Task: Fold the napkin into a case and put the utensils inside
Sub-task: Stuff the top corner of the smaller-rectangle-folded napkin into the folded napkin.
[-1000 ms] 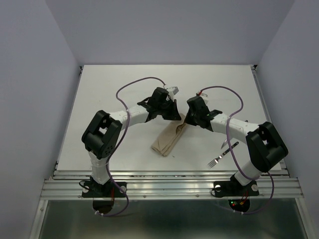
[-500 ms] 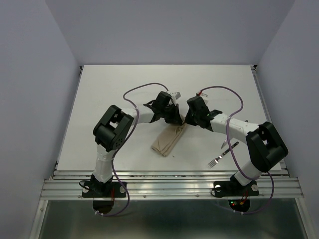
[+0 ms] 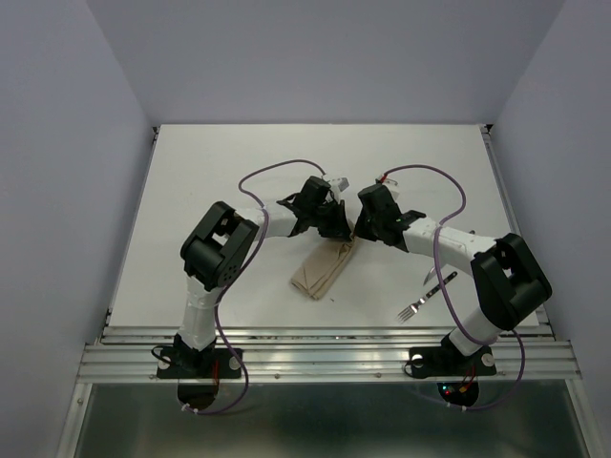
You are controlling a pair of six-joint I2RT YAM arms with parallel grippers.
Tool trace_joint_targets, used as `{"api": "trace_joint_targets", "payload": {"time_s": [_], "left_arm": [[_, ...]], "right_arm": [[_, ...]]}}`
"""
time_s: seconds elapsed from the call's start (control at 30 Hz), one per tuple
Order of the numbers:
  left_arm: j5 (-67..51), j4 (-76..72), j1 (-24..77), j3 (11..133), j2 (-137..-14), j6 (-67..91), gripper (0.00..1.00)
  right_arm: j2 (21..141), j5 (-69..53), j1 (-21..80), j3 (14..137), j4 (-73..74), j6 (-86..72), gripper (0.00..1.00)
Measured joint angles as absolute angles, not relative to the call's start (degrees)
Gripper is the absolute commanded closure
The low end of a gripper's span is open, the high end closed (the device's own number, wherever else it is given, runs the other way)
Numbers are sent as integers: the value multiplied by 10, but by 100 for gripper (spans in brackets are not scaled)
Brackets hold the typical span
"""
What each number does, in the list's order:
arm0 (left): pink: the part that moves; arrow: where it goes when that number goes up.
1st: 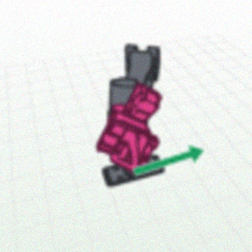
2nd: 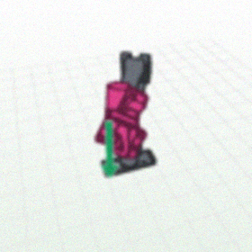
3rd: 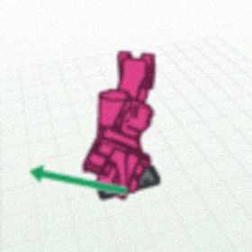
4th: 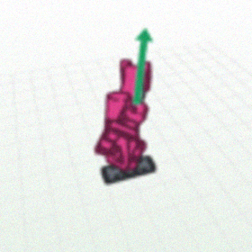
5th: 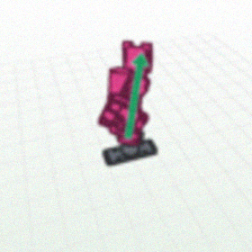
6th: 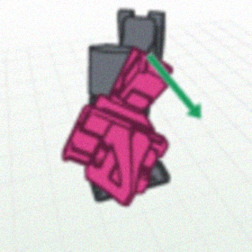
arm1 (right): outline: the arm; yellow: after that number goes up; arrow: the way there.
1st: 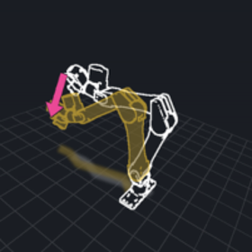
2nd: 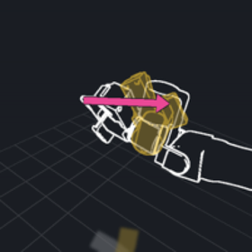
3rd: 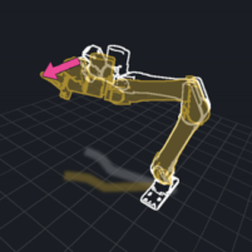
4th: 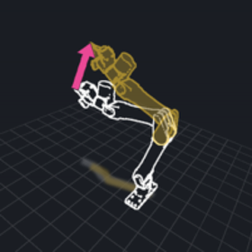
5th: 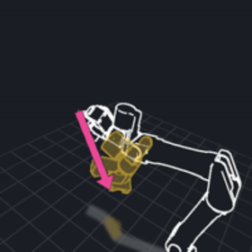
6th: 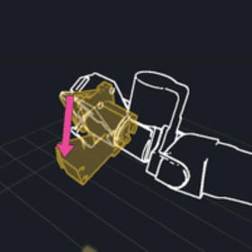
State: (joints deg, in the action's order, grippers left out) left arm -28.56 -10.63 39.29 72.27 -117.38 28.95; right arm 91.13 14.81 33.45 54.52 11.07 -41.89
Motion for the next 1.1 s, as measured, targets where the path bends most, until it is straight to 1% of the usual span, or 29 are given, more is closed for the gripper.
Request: {"api": "trace_joint_targets", "payload": {"time_s": [0.47, 1.1], "left_arm": [[-283, -100, 393, 707, -1112, 284, 100], [-284, -79, 381, 707, -1109, 264, 100]], "right_arm": [[911, 147, 335, 545, 110, -420, 99], [911, 147, 335, 545, 110, -420, 99]]}}
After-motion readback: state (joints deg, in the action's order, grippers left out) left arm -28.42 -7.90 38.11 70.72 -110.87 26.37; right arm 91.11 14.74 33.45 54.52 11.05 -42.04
